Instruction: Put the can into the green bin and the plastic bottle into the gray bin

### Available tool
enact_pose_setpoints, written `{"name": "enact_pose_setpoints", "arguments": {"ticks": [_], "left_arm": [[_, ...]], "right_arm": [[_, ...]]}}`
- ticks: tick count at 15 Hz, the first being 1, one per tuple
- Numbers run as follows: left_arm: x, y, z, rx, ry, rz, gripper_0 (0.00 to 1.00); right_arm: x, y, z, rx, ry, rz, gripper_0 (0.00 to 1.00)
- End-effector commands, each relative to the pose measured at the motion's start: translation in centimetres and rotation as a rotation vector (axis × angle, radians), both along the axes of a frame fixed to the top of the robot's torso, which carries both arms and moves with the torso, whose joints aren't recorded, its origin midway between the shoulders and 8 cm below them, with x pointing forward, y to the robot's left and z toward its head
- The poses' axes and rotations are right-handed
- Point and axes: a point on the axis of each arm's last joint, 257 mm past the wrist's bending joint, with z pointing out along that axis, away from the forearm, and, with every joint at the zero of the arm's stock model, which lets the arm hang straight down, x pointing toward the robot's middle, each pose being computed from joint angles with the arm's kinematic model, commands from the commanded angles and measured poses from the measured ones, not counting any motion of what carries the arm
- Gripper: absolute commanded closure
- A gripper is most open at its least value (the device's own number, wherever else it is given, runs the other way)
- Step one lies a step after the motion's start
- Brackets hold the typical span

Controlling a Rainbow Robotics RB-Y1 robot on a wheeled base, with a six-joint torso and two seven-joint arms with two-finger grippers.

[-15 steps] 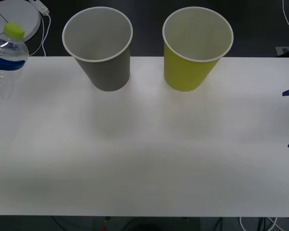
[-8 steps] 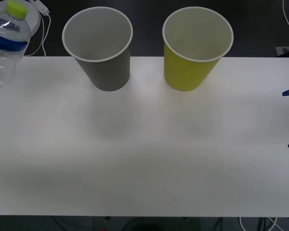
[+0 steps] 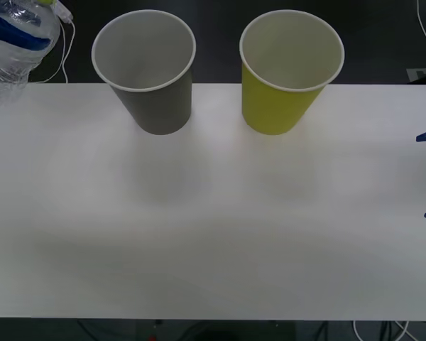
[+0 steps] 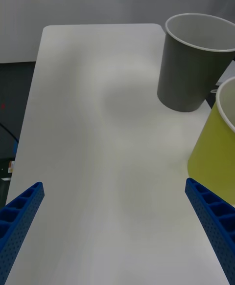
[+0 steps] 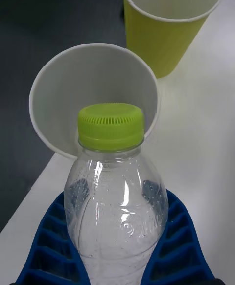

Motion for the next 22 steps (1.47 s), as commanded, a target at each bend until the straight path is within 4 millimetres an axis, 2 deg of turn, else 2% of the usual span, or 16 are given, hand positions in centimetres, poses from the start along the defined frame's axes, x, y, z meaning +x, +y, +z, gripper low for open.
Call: {"name": "enact_pose_setpoints", "arguments": {"ticks": [1, 5, 11, 14, 16, 22], "left_arm": [[1.5, -0.5, 0.8, 0.027, 0.013, -0.003, 1.0], [3.9, -2.3, 1.5, 0.027, 0.031, -0.004, 1.0], [6.2, -4.6, 3.1, 0.041, 0.065, -0.009, 1.0], [7.6, -6.2, 3.2, 0.048, 0.058, -0.011, 1.0], [8.2, -6.8, 3.5, 0.072, 0.042, -0.003, 1.0], [9.5, -10.3, 4.1, 0.049, 0.051, -0.008, 1.0]], "right_arm": [[0.0, 0.0, 0.0, 0.0, 0.0, 0.0, 0.0], [0.0, 0.0, 0.0, 0.0, 0.0, 0.0, 0.0], [0.0, 0.0, 0.0, 0.0, 0.0, 0.0, 0.0], [0.0, 0.0, 0.0, 0.0, 0.0, 0.0, 0.0], [0.0, 0.0, 0.0, 0.0, 0.0, 0.0, 0.0], [0.0, 0.0, 0.0, 0.0, 0.0, 0.0, 0.0]]}}
